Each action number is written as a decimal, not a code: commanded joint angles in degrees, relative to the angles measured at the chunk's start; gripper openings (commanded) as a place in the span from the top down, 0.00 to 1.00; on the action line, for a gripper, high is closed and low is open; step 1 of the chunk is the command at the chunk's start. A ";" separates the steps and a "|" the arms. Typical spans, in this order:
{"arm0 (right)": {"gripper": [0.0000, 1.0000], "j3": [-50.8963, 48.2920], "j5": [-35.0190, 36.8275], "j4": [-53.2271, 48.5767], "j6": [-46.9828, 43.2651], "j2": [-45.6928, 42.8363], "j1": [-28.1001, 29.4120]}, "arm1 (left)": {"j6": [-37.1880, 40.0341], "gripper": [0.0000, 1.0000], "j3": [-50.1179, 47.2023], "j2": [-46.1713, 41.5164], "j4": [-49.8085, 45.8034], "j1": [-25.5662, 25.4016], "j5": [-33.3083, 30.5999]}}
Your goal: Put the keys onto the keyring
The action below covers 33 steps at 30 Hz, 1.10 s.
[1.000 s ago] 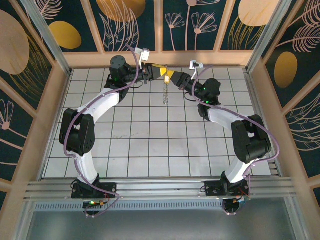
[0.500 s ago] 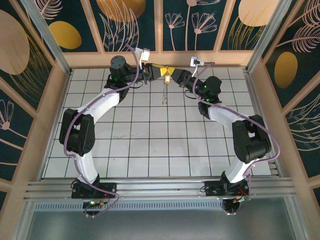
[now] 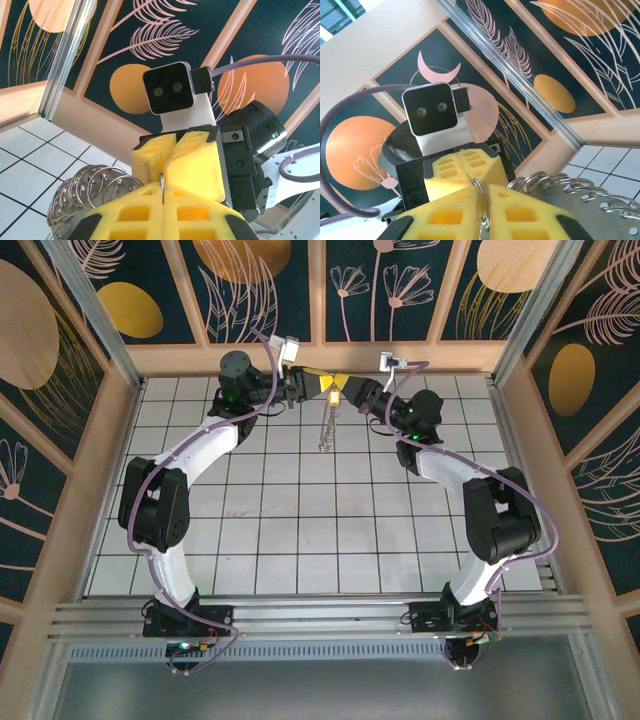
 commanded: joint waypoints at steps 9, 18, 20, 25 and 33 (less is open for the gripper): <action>1.00 2.66 -2.72 4.78 1.88 1.58 0.17 | 1.26 1.00 0.41 -2.39 2.42 -0.19 1.32; 1.00 3.71 -4.38 4.02 1.21 1.72 -1.07 | 1.82 0.95 1.75 -2.04 0.29 -0.19 -0.19; 1.00 4.04 -5.24 3.62 1.09 1.73 -1.89 | 2.05 0.86 2.17 -1.95 -0.22 -0.12 -0.71; 1.00 5.09 -8.38 2.35 0.92 1.79 -4.37 | 2.23 0.72 3.36 -2.27 -0.97 0.80 -1.30; 1.00 9.72 -16.04 -3.64 -2.46 3.16 -6.70 | 6.09 0.63 7.84 -1.46 -8.41 1.82 1.37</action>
